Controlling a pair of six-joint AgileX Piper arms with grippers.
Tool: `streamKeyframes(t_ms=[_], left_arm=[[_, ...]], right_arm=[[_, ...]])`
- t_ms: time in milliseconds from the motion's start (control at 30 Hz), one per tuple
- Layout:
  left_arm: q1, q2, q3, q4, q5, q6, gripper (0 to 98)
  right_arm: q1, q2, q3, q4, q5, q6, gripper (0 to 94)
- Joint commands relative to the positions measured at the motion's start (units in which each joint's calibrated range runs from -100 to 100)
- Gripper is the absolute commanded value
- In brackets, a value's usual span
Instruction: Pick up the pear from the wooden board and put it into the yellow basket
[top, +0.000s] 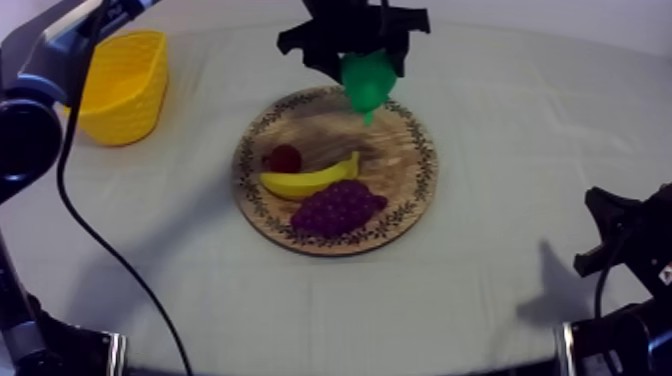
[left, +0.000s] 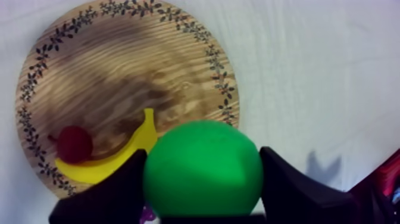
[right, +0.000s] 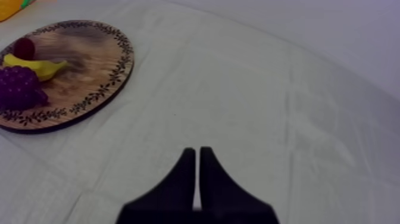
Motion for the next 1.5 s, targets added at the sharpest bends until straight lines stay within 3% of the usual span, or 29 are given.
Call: streamKeyframes(t_ms=[0,500,1000,1467], left_arm=[[-0.1,-2.2,1.6,-0.23,0.3,0.1,57.4],[-6.5,-14.2,14.7,-2.69,1.0,-0.3,57.3],[-20.2,-25.0,29.8,-4.63,0.9,-2.7,57.2],[-32.4,-27.1,30.1,-5.98,0.8,-7.4,57.4]], right_arm=[[0.0,0.0,0.0,0.0,0.0,0.0,0.4],[0.0,0.0,0.0,0.0,0.0,0.0,0.4],[0.0,0.0,0.0,0.0,0.0,0.0,0.4],[0.0,0.0,0.0,0.0,0.0,0.0,0.4]])
